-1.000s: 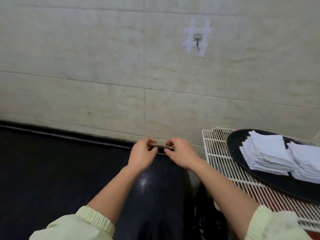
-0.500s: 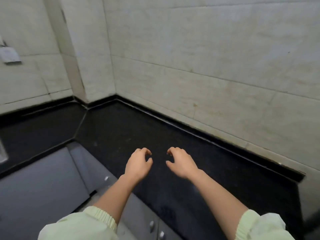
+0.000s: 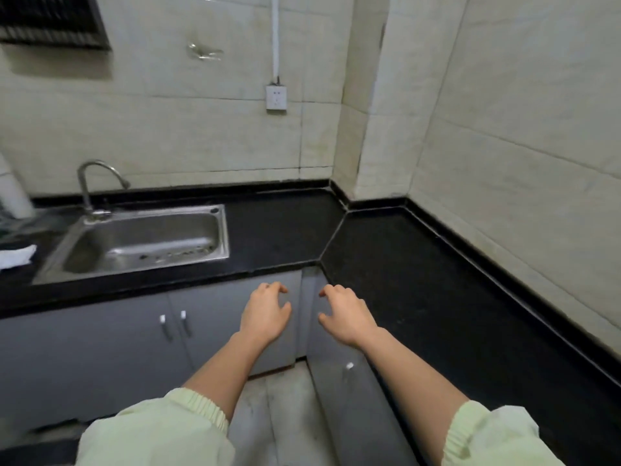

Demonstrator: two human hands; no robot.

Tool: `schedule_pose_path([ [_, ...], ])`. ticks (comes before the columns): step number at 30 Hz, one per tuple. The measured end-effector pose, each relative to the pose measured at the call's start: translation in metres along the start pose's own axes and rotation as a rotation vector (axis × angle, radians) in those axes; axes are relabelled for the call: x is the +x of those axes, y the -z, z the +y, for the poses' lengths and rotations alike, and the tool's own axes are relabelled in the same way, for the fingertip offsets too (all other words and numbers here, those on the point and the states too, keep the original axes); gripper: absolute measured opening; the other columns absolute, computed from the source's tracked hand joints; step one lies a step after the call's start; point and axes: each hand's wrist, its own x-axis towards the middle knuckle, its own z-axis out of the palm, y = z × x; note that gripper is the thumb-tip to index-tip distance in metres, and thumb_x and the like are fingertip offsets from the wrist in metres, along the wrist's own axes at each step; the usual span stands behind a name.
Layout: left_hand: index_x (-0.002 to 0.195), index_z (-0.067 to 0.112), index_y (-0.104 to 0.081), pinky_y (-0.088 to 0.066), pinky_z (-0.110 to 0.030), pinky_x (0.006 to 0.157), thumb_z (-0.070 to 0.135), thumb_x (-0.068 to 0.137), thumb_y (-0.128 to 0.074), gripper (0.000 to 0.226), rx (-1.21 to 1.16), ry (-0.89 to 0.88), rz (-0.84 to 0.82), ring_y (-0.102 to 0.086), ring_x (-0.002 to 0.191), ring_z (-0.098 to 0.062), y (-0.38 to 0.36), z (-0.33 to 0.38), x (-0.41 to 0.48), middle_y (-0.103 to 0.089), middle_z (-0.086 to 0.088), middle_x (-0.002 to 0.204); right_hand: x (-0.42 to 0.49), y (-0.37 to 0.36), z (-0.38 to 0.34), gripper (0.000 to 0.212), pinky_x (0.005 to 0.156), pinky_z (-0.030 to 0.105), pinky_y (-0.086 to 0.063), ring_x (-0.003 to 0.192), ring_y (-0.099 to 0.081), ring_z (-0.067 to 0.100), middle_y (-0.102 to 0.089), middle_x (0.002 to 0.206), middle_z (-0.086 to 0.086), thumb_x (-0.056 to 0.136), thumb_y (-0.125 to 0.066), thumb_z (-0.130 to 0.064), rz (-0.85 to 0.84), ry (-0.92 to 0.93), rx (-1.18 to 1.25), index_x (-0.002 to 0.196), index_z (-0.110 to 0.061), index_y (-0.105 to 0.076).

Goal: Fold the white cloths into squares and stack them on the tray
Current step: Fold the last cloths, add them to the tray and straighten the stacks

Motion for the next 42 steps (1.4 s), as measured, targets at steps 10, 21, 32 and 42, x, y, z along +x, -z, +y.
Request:
schedule_pose_path([
  [10, 0.116, 0.013, -0.06, -0.042, -0.035, 0.097, 0.019, 0.087, -0.058, 0.029, 0.037, 0.243, 0.2, -0.05, 0.115, -0.026, 0.061, -0.122, 0.111, -0.056, -0.009, 0.12, 0.183, -0.038, -0.106, 0.044, 0.098, 0.043, -0.038, 0.124, -0.042, 0.029, -0.048, 0.132, 0.007, 0.092, -0.052, -0.029, -0.108, 0.279, -0.034, 0.133, -0.016, -0.042],
  [21, 0.124, 0.011, -0.055, -0.041, -0.04, 0.1, 0.019, 0.089, -0.057, 0.036, 0.055, 0.53, 0.392, -0.046, 0.121, -0.029, 0.13, -0.245, 0.16, -0.054, -0.012, 0.125, 0.306, -0.08, -0.232, 0.044, 0.102, 0.043, -0.036, 0.129, -0.039, 0.029, -0.046, 0.138, 0.009, 0.094, -0.051, -0.029, -0.204, 0.553, -0.056, 0.134, -0.014, -0.043],
  [32, 0.121, 0.011, -0.056, -0.042, -0.039, 0.094, 0.014, 0.09, -0.055, 0.032, 0.025, 0.71, 0.485, -0.047, 0.117, -0.03, 0.213, -0.411, 0.198, -0.052, -0.012, 0.126, 0.406, -0.15, -0.398, 0.046, 0.105, 0.04, -0.033, 0.129, -0.038, 0.027, -0.045, 0.14, 0.009, 0.094, -0.049, -0.028, -0.292, 0.699, -0.002, 0.137, -0.014, -0.042],
  [42, 0.127, 0.008, -0.054, -0.04, -0.041, 0.097, 0.012, 0.092, -0.052, 0.035, -0.02, 0.889, 0.504, -0.043, 0.121, -0.031, 0.278, -0.57, 0.22, -0.052, -0.014, 0.13, 0.483, -0.228, -0.549, 0.044, 0.103, 0.045, -0.034, 0.129, -0.037, 0.029, -0.043, 0.141, 0.01, 0.097, -0.041, -0.025, -0.44, 0.741, -0.048, 0.139, -0.012, -0.04],
])
